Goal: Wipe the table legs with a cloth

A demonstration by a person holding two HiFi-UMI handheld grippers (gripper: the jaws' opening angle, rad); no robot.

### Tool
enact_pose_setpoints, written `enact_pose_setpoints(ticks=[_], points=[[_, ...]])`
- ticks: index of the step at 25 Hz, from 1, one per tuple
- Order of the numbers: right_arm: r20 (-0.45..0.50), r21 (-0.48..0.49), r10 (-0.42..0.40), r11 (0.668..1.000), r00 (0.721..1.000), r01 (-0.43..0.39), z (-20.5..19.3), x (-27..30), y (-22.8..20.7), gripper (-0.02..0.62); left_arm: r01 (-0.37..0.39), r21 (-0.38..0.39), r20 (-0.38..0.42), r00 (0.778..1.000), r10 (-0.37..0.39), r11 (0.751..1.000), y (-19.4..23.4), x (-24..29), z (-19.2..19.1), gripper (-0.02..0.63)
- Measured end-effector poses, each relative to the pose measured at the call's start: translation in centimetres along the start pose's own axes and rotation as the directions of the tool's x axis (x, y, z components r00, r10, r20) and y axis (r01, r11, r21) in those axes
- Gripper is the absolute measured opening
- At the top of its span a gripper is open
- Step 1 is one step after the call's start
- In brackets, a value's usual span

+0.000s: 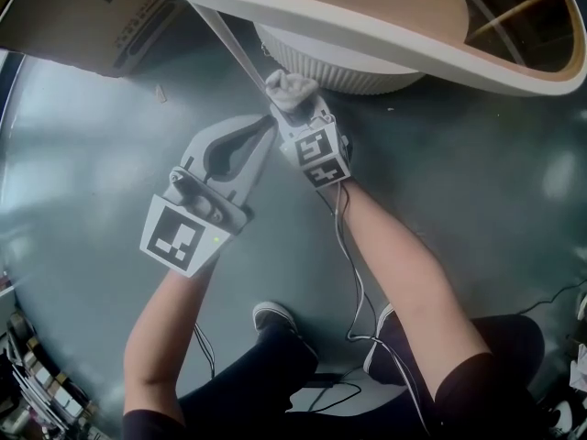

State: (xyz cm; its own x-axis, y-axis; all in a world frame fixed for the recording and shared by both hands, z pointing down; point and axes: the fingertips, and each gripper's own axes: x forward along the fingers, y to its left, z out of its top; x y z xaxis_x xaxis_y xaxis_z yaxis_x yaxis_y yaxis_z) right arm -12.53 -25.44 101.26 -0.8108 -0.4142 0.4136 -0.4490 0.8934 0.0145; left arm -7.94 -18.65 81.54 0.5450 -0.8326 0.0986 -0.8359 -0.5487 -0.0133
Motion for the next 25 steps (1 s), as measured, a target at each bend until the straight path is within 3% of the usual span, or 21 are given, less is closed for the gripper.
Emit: enact_pose_setpoints(ticks=[3, 7, 12, 15, 20, 25], points=[[-0.003, -0.014, -0.014, 1.000, 1.000, 0.014, 0.8, -1.9, -0.6, 0.081, -0.011, 0.008, -0.032, 0.999, 0.012, 1.000, 0.5, 0.3, -1.5, 0.005], [0.130, -0.036, -0.075, 0.996, 0.989, 0.080, 7.1, -7.9, -2.2, 0.081, -0.075, -0.073, -0.030, 0.997, 0.073, 0.994, 2.3, 0.6, -2.2, 0.005], [0.369, -0.039, -0.116, 0.989, 0.922, 0.140, 18.4, -15.5, -2.4, 0.081, -0.125, -0.109, 0.004, 0.992, 0.126, 0.986, 3.6, 0.8, -1.1, 0.005], [0.410, -0.010, -0.134, 0.988, 0.902, 0.151, 21.8, -18.4, -2.4, 0.081, -0.148, -0.098, 0.014, 0.989, 0.150, 0.984, 3.9, 0.3, 0.0, 0.005], [0.421, 0.087, -0.175, 0.984, 0.890, 0.153, 20.5, -19.4, -5.3, 0.081, -0.157, -0.042, -0.014, 0.988, 0.156, 0.987, 4.2, -0.6, -0.2, 0.005], [0.288, 0.077, -0.144, 0.989, 0.947, 0.127, 14.6, -15.0, -6.8, 0.081, -0.155, -0.056, -0.012, 0.988, 0.155, 0.986, 4.4, -1.1, -0.4, 0.005]])
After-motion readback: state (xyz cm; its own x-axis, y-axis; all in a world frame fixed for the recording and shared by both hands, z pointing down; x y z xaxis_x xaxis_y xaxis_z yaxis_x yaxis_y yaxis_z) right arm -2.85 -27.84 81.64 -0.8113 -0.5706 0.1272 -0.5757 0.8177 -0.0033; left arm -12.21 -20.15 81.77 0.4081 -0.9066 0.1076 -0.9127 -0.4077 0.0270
